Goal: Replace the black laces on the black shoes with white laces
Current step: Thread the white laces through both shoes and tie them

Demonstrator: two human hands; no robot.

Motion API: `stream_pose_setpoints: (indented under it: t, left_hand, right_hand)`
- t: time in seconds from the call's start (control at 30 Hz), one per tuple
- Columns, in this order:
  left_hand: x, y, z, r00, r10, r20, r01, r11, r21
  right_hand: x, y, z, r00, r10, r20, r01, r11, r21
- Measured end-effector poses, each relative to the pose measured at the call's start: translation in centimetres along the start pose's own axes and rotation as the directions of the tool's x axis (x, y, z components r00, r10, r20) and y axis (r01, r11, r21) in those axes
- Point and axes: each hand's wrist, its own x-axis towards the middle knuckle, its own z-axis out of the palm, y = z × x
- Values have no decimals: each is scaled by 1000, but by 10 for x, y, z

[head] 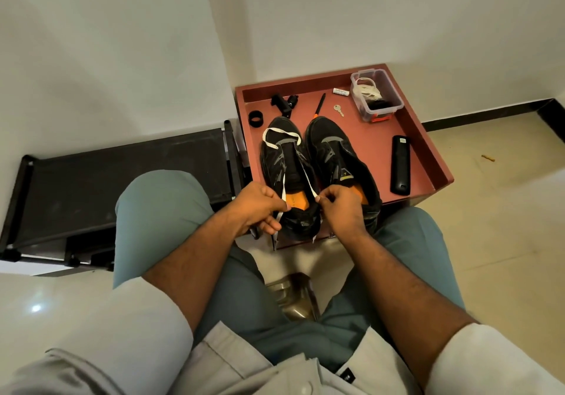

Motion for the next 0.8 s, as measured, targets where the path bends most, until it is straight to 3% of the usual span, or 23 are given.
stream_pose_setpoints:
  t: [0.13, 0.2, 0.3, 0.37, 0.53, 0.7, 0.8]
  left_hand:
    - [3, -10, 2, 999, 16, 45, -17, 1000, 14]
    - [2, -14, 8, 998, 25, 58, -26, 999, 20]
    - [-1, -19, 19, 997, 66, -33, -66, 998, 9]
    - [-1, -20, 24, 993, 85, -87, -86, 996, -10]
    - [-3, -20, 28, 988, 76, -131, -81, 996, -30]
    - [-5, -20, 25, 989, 85, -122, -87, 996, -13]
    - [-6, -24, 21, 982, 132, -138, -129, 991, 32]
  right_hand:
    - [1, 1, 4, 998, 57, 42, -59, 997, 42]
    - [-1, 3, 1, 984, 103, 144, -128, 975, 183]
    - [-7, 6, -10, 929, 120, 351, -285, 836, 469]
    - [-10, 12, -17, 877, 74, 475, -341, 791, 507]
    - [-30, 15, -26, 695, -51, 717, -240, 924, 298]
    - [-34, 10, -31, 694, -46, 719, -8, 997, 71]
    - [-31, 10, -30, 791, -32, 612, -23, 996, 81]
